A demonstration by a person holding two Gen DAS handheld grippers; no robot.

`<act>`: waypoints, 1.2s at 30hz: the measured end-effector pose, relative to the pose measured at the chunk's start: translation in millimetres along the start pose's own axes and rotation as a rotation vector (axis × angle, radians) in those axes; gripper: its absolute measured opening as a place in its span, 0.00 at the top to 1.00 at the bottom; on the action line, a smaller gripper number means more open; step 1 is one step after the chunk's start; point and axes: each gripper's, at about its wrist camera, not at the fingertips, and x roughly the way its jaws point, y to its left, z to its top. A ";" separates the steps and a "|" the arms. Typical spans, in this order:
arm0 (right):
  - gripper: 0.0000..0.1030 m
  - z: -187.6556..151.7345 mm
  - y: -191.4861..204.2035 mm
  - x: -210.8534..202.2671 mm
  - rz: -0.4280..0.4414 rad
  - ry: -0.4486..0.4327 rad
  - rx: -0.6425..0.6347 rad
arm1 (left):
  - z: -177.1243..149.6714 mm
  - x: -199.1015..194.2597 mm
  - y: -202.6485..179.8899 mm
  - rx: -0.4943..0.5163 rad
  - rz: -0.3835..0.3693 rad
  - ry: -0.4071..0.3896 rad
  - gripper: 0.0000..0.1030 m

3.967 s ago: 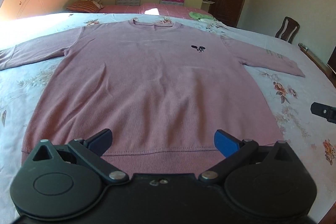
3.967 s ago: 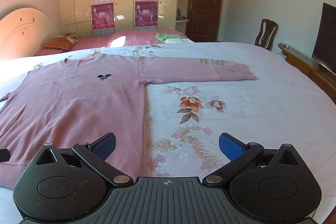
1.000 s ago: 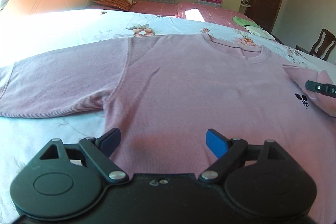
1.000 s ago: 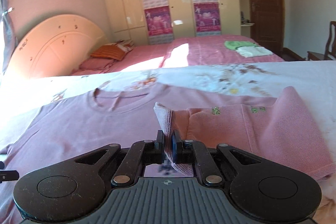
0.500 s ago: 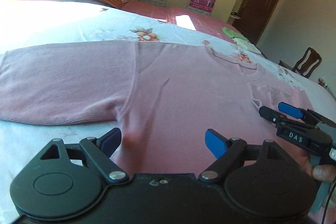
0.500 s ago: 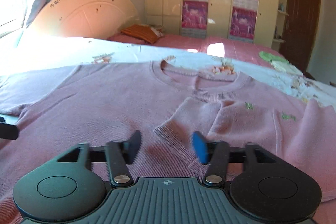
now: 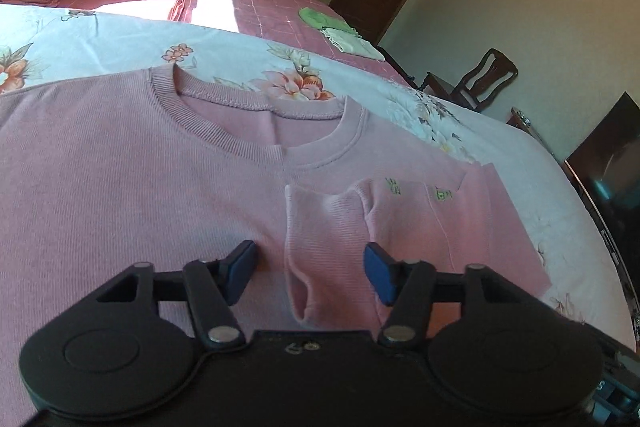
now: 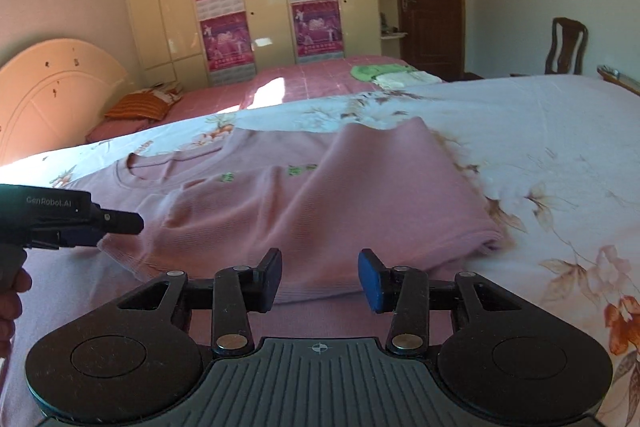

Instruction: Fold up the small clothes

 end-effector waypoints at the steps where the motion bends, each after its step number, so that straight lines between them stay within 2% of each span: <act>1: 0.58 -3.8 -7.2 -4.1 -0.006 0.004 0.018 | -0.2 5.5 0.4 -0.002 -0.002 0.008 0.71; 2: 0.58 -6.4 -13.1 -6.5 -0.008 0.009 0.036 | -1.1 7.0 -1.1 0.002 0.008 0.005 0.83; 3: 0.58 -7.7 -17.3 -7.9 -0.009 0.014 0.051 | -1.3 6.1 -3.5 0.003 0.010 -0.005 0.90; 5: 0.58 -10.2 -21.8 -8.1 -0.011 0.022 0.065 | -3.4 -6.4 -8.1 0.000 0.010 -0.087 0.91; 7: 0.58 -9.6 -23.2 -9.0 -0.004 0.020 0.067 | -8.4 -35.7 -13.9 0.034 0.004 -0.208 0.91; 9: 0.58 -9.0 -24.2 -10.1 0.006 0.020 0.061 | -13.0 -52.7 -17.0 0.065 0.025 -0.265 0.91; 13: 0.58 -8.8 -26.6 -13.3 0.027 0.014 0.047 | -16.4 -70.8 2.1 0.042 0.076 -0.285 0.92; 14: 0.58 -9.7 -25.8 -14.0 0.033 0.014 0.045 | -16.9 -72.1 8.2 0.033 0.091 -0.282 1.00; 19: 0.58 -9.9 -25.8 -17.6 0.052 0.018 0.033 | -16.3 -78.9 49.7 -0.060 0.169 -0.284 1.00; 20: 0.58 -9.8 -25.7 -18.9 0.050 0.014 0.031 | -16.3 -78.0 55.3 -0.076 0.170 -0.271 1.00; 21: 0.58 -9.5 -26.0 -20.5 0.047 0.011 0.031 | -16.7 -77.7 60.6 -0.093 0.136 -0.255 1.00; 22: 0.58 -9.1 -27.3 -21.8 0.047 0.009 0.036 | -18.1 -77.6 62.2 -0.104 0.106 -0.243 0.90; 23: 0.58 -7.6 -28.4 -23.7 0.047 0.009 0.041 | -19.3 -77.2 59.9 -0.105 0.089 -0.237 0.63; 25: 0.58 -6.6 -31.3 -24.2 0.046 0.008 0.041 | -24.2 -73.2 48.9 -0.084 0.062 -0.226 0.36; 27: 0.58 -6.1 -32.6 -23.8 0.046 0.009 0.037 | -25.6 -64.5 37.6 -0.050 0.053 -0.185 0.41; 28: 0.58 -5.3 -33.0 -23.9 0.045 0.009 0.035 | -28.4 -54.7 32.9 -0.047 0.061 -0.143 0.55; 29: 0.58 -4.9 -33.9 -24.0 0.045 0.007 0.033 | -28.1 -47.8 32.0 -0.059 0.065 -0.113 0.65; 30: 0.58 -4.4 -34.1 -24.7 0.044 0.004 0.033 | -29.5 -39.4 33.0 -0.079 0.064 -0.092 0.65; 31: 0.58 -3.6 -34.8 -25.7 0.042 0.002 0.035 | -29.9 -35.7 33.2 -0.089 0.059 -0.107 0.66; 32: 0.58 -3.3 -36.3 -26.5 0.040 0.000 0.038 | -28.7 -32.9 33.4 -0.102 0.051 -0.110 0.71; 33: 0.58 -3.2 -37.2 -27.4 0.037 -0.002 0.041 | -27.7 -29.7 35.1 -0.119 0.047 -0.110 0.80; 34: 0.58 -3.2 -38.4 -28.1 0.033 -0.002 0.044 | -26.5 -26.6 37.1 -0.137 0.034 -0.111 0.94; 36: 0.58 -3.1 -42.0 -29.2 0.027 0.000 0.050 | -24.4 -34.6 34.8 -0.136 0.025 -0.158 0.95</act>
